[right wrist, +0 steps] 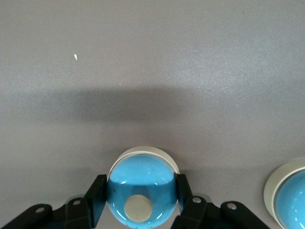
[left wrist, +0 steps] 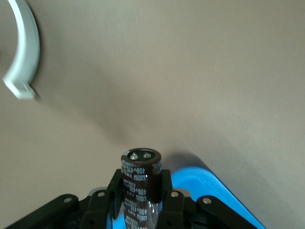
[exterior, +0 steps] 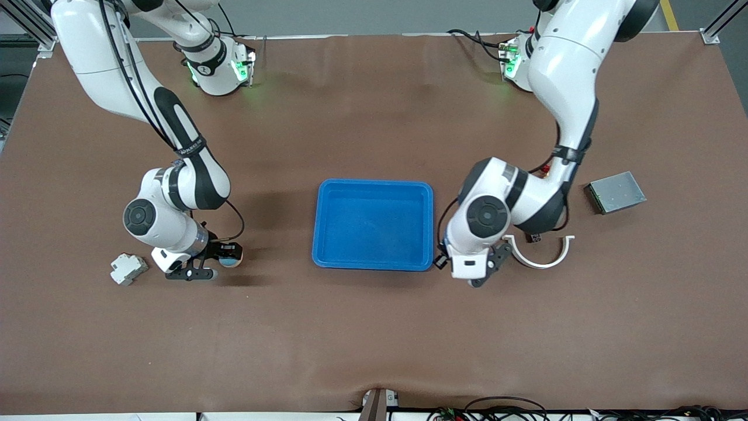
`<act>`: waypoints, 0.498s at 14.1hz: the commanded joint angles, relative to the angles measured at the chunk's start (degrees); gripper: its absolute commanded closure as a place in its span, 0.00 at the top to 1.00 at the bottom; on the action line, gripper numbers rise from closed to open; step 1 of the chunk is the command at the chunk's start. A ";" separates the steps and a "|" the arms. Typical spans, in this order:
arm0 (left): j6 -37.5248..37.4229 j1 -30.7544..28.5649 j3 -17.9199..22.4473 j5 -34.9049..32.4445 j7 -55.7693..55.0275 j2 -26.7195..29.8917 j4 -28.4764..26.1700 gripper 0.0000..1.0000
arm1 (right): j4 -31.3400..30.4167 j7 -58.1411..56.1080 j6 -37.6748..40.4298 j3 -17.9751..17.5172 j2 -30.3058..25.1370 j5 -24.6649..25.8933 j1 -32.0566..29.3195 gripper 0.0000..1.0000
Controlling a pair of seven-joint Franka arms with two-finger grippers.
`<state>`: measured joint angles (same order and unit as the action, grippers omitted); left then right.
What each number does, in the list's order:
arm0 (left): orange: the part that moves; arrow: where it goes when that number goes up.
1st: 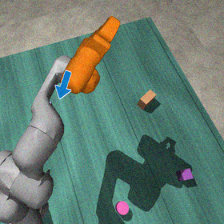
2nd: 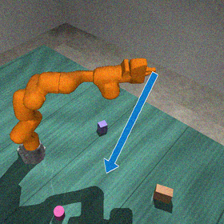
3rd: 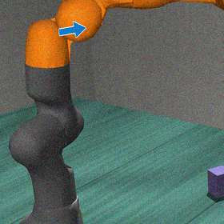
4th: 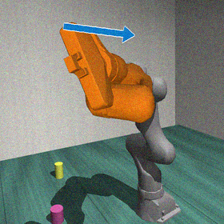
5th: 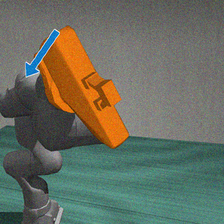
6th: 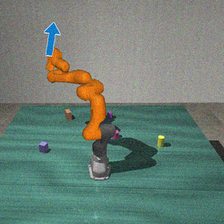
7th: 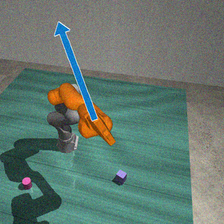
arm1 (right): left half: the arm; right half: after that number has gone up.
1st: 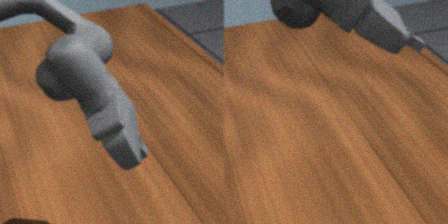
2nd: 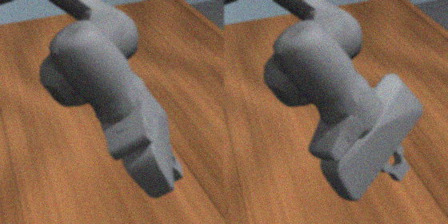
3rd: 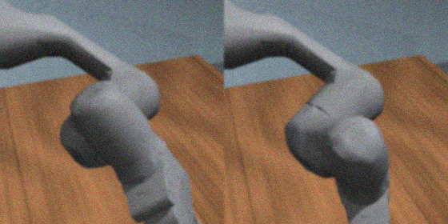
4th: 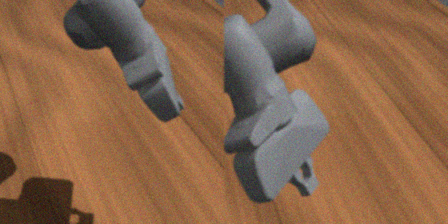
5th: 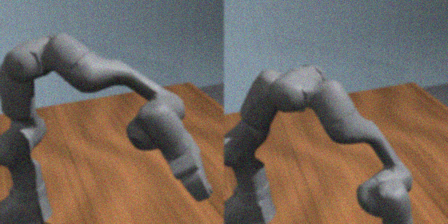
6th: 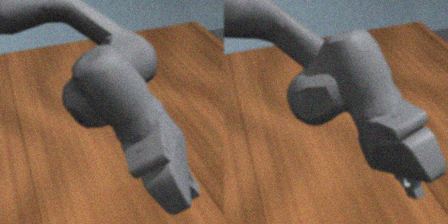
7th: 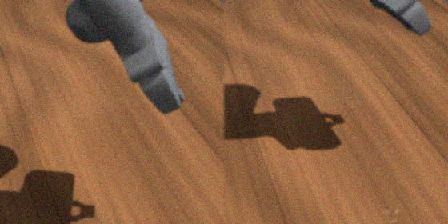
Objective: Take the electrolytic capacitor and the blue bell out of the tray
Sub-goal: 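Set down the bell with the right gripper while the left carries the capacitor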
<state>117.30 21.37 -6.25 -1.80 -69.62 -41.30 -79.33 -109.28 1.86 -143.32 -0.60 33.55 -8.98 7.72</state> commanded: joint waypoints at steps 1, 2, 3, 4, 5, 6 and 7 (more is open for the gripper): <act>-2.16 -3.60 -0.34 -0.84 6.93 3.15 -1.62 0.00 | -2.34 0.60 -0.38 0.07 -1.56 -0.87 0.19 0.09; -2.16 -4.74 -0.34 -0.84 9.13 3.33 -1.71 0.00 | -2.26 0.60 -0.46 0.07 -1.47 -0.87 -0.07 0.86; -2.16 -5.97 -0.34 -0.84 10.80 3.24 -1.71 0.00 | -2.17 0.60 -0.38 0.07 -1.56 -0.87 0.01 1.00; -2.16 -6.77 -0.26 -0.84 12.04 3.15 -1.71 0.00 | -1.91 0.60 -0.03 0.16 -1.64 -0.87 0.10 1.00; -2.16 -7.73 -0.26 -0.84 12.92 2.98 -1.71 0.00 | -1.03 0.08 0.58 0.16 -1.82 -0.87 0.10 1.00; -2.16 -8.44 -0.26 -0.84 13.80 2.89 -1.71 0.00 | -0.07 -0.27 0.94 0.16 -2.43 -0.87 -0.07 1.00; -2.16 -9.06 -0.08 -0.84 14.68 2.71 -1.71 0.00 | 0.64 -0.45 2.42 0.24 -3.30 -0.60 -0.07 1.00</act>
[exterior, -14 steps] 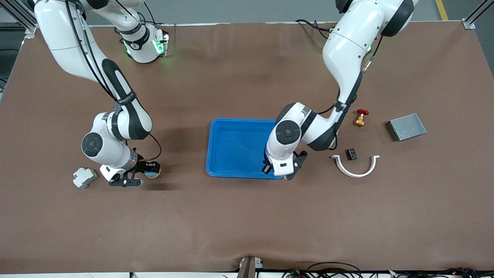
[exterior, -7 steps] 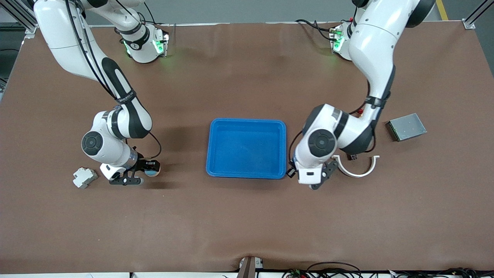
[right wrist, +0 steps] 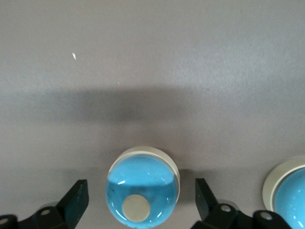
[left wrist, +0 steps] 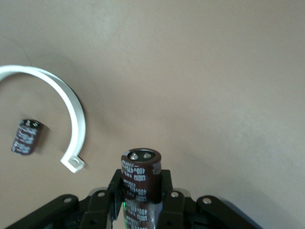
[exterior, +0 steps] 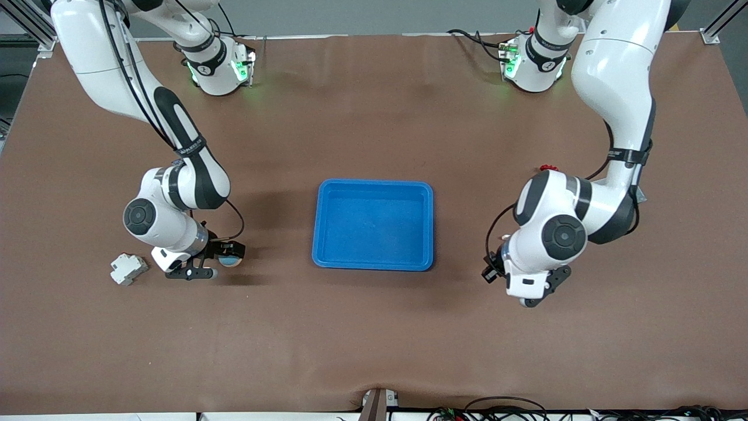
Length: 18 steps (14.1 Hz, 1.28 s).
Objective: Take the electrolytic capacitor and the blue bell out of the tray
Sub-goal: 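Set down the bell with the right gripper while the left carries the capacitor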
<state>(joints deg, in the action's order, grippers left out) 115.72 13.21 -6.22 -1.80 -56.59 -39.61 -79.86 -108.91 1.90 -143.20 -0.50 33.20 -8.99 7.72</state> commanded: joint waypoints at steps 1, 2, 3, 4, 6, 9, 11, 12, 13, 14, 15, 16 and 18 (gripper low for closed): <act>-0.58 -1.95 -0.11 -0.92 2.70 0.94 -1.00 0.00 | 1.67 -0.50 4.49 0.24 -3.57 -0.15 -0.07 1.00; -0.32 -2.83 -0.11 -0.92 3.93 0.77 -1.00 0.00 | 3.77 -0.59 7.29 0.41 -3.84 0.46 0.02 1.00; 0.03 -3.71 -0.11 -0.92 4.99 0.33 -0.92 0.00 | 6.57 -0.50 10.89 0.50 -3.84 1.25 -0.33 1.00; 0.30 -4.50 -0.02 -1.01 6.13 -0.11 -0.91 0.00 | 9.56 -0.50 14.66 0.59 -3.84 1.78 -0.42 1.00; 0.83 -5.99 -0.02 -1.01 9.11 -0.81 -0.91 0.00 | 15.97 -0.41 22.49 0.85 -3.93 2.83 -0.95 1.00; 2.40 -7.93 -0.02 -3.72 12.55 -2.48 -0.91 0.00 | 25.99 -0.50 33.22 1.21 -3.84 7.22 -2.96 1.00; 4.86 -8.55 -0.02 -4.00 12.64 -3.89 -0.91 0.00 | 29.44 -0.59 34.65 1.21 -3.93 7.32 -4.72 1.00; 5.30 -8.81 -0.02 -3.91 12.73 -4.59 -0.91 0.00 | 30.76 -1.11 34.74 1.21 -3.93 7.06 -6.03 1.00; 5.48 -9.77 -0.02 -3.91 12.99 -5.03 -0.83 0.00 | 31.38 -3.03 34.83 1.12 -3.84 6.88 -7.53 1.00; 5.48 -10.74 -0.02 -3.91 14.39 -5.21 -0.74 0.00 | 31.47 -4.26 35.44 1.12 -3.84 6.97 -7.89 1.00; 5.48 -11.10 -0.02 -3.82 15.97 -5.56 -0.74 0.00 | 31.82 -4.36 36.58 1.21 -3.84 7.06 -8.15 1.00; 5.48 -11.27 -0.02 -3.82 16.07 -6.00 -0.74 0.00 | 32.78 -4.37 38.33 1.29 -3.84 7.32 -8.24 1.00; 5.48 -11.97 -0.02 -3.21 13.54 -6.18 -0.74 0.00 | 37.95 -4.37 44.55 1.38 -3.84 7.58 -8.42 1.00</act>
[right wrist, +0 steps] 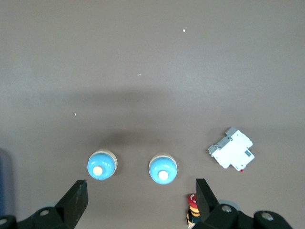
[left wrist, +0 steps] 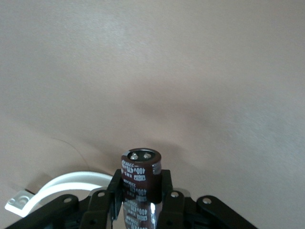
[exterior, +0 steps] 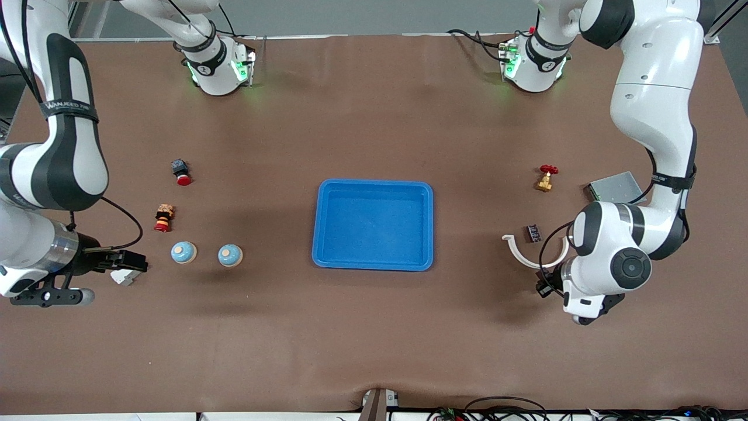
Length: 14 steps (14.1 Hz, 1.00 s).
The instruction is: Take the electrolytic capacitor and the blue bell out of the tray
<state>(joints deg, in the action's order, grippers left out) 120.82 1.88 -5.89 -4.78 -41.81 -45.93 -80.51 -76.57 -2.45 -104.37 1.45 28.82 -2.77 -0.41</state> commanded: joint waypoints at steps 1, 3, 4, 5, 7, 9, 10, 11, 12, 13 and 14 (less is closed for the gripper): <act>0.38 -0.74 -0.26 -0.23 -3.69 -0.13 -0.09 0.00 | 8.08 0.08 8.62 -0.57 0.62 1.36 -0.30 1.00; 1.34 -0.39 -0.35 -0.23 -8.17 -0.92 0.09 0.00 | 10.21 -0.01 13.46 -0.48 0.53 1.36 -1.26 1.00; 2.30 -0.39 -0.35 -0.23 -10.20 -1.18 0.00 0.00 | 10.56 -0.01 15.14 -0.57 0.45 1.36 -1.79 1.00; 2.75 -0.30 -0.35 -0.32 -11.61 -1.62 0.09 0.00 | 10.57 -0.01 16.64 -0.57 -0.34 1.36 -2.40 1.00; 4.06 0.05 -0.35 -0.50 -14.07 -1.88 -0.09 0.00 | 10.48 -0.10 19.36 -0.48 -3.84 1.62 -3.19 1.00; 4.51 0.22 -0.35 -0.67 -15.75 -2.50 -0.09 0.00 | 9.08 -0.10 22.78 -0.66 -9.11 3.55 -3.28 1.00; 4.77 0.23 -0.35 -0.76 -15.84 -2.59 -0.09 0.00 | 7.94 -0.19 24.37 -0.66 -11.83 3.56 -3.37 1.00; 4.86 0.40 -0.35 -0.76 -15.84 -2.68 -0.09 0.00 | 5.93 -0.19 25.25 -0.66 -14.99 3.56 -3.72 1.00; 5.56 0.40 -0.35 -0.76 -15.84 -2.68 -0.09 0.00 | 4.26 -0.19 25.35 -0.75 -17.37 3.13 -4.16 1.00; 5.91 0.40 -0.35 -0.67 -15.84 -2.76 -0.17 0.00 | 3.11 -0.53 25.44 -0.75 -18.79 2.77 -4.25 1.00; 5.92 0.49 -0.35 -0.67 -15.84 -2.77 -0.17 0.00 | 2.75 -0.62 25.53 -0.83 -19.67 2.60 -4.25 1.00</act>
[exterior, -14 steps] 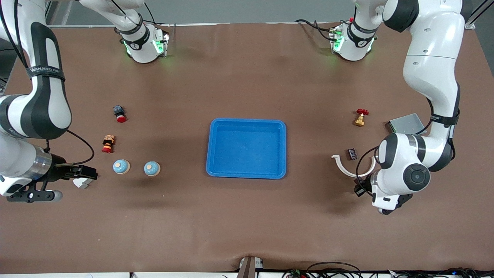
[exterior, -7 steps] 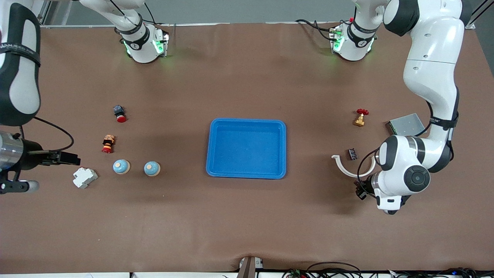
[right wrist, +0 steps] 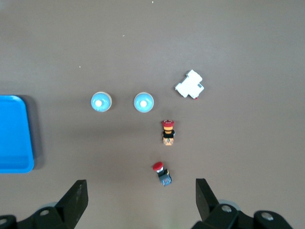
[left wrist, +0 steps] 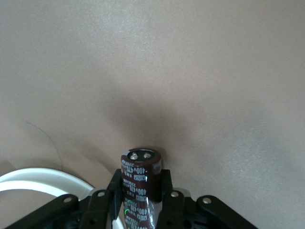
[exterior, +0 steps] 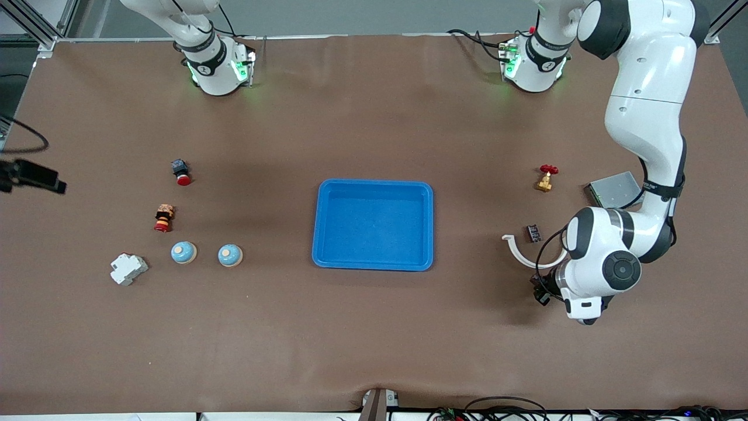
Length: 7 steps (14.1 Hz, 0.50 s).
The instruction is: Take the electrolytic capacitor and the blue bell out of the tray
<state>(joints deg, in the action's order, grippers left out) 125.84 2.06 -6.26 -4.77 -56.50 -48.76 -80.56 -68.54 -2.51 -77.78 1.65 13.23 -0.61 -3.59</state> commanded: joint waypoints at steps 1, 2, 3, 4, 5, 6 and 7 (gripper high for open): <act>0.90 0.23 0.02 -0.67 -1.16 0.06 -0.12 0.00 | -5.38 -0.74 -0.10 -1.12 -4.18 0.26 -0.98 1.00; 0.90 0.23 0.02 -0.76 -1.16 0.06 -0.12 0.00 | -5.38 -0.74 0.34 -1.12 -4.35 -0.53 -0.98 1.00; 0.90 0.23 0.02 -0.76 -1.16 0.06 -0.12 0.00 | -5.47 -0.74 0.52 -1.03 -4.79 -0.97 -0.81 1.00; 0.90 0.23 0.02 -0.76 -1.07 0.06 -0.12 0.06 | -5.47 -0.74 1.31 -1.03 -5.05 -0.97 -0.28 1.00; 0.90 0.23 0.02 -0.85 -0.99 0.06 -0.04 0.17 | -5.47 -0.74 1.84 -0.86 -5.14 -0.97 0.59 1.00; 0.90 0.23 0.02 -0.76 -1.07 0.15 -0.12 0.29 | -5.56 -0.65 1.93 -0.25 -5.49 -0.89 1.47 1.00; 0.90 0.23 0.02 -0.76 -1.07 0.15 -0.12 0.43 | -5.64 -0.65 1.93 1.06 -5.50 -0.97 2.44 1.00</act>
<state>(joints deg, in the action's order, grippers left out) 126.07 2.09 -6.26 -4.77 -56.50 -48.80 -80.56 -72.50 -2.83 -76.13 1.24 9.60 -1.05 -2.67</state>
